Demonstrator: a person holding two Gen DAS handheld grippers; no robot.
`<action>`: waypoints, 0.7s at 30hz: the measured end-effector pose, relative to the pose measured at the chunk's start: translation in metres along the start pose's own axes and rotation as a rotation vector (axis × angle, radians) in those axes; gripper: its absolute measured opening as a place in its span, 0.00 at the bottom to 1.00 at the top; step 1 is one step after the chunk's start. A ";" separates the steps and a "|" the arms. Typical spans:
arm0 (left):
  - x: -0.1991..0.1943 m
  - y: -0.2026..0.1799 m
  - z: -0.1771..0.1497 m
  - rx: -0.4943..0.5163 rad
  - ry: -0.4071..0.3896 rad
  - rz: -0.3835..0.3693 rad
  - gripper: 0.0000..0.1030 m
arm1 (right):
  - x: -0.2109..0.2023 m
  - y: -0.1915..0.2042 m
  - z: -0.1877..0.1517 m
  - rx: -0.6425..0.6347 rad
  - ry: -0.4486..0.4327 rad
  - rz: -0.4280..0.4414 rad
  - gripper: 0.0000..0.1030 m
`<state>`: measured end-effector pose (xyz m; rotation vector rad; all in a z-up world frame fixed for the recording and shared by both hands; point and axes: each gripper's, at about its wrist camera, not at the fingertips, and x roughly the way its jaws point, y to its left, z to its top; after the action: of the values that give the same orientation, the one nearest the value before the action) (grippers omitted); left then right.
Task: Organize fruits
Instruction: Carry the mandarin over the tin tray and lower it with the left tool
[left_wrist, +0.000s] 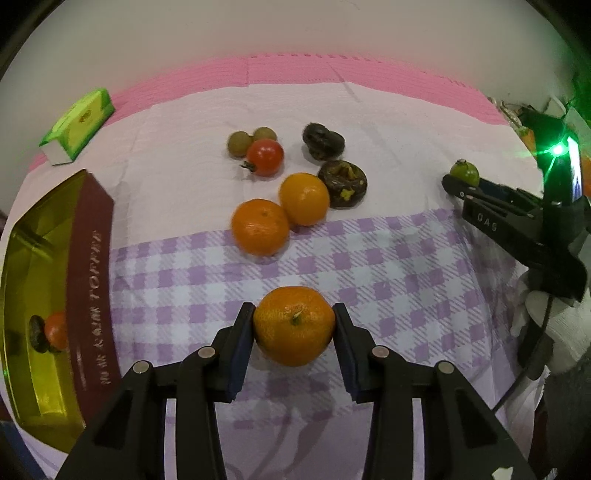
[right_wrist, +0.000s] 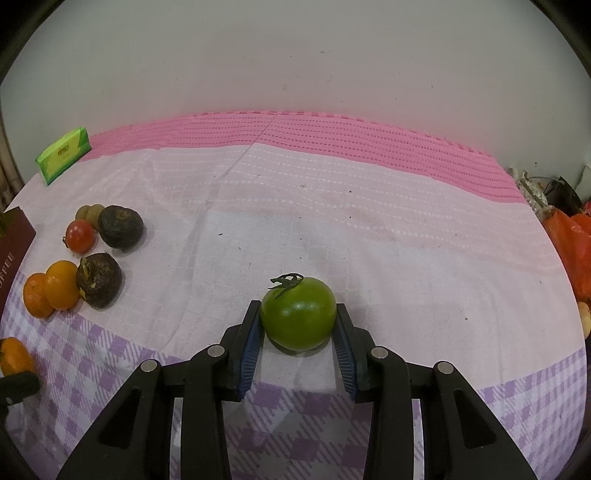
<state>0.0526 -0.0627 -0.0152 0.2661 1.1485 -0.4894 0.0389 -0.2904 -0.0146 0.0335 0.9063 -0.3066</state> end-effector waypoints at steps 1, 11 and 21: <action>-0.004 0.002 0.000 -0.005 -0.007 0.000 0.37 | 0.000 0.000 0.000 0.000 0.000 0.000 0.37; -0.042 0.034 0.006 -0.082 -0.085 0.038 0.37 | 0.000 0.000 0.000 0.001 0.001 0.001 0.37; -0.061 0.090 0.002 -0.188 -0.111 0.126 0.37 | 0.000 0.000 0.000 0.002 0.001 0.004 0.37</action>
<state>0.0791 0.0284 0.0375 0.1457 1.0542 -0.2791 0.0392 -0.2903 -0.0150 0.0374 0.9071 -0.3043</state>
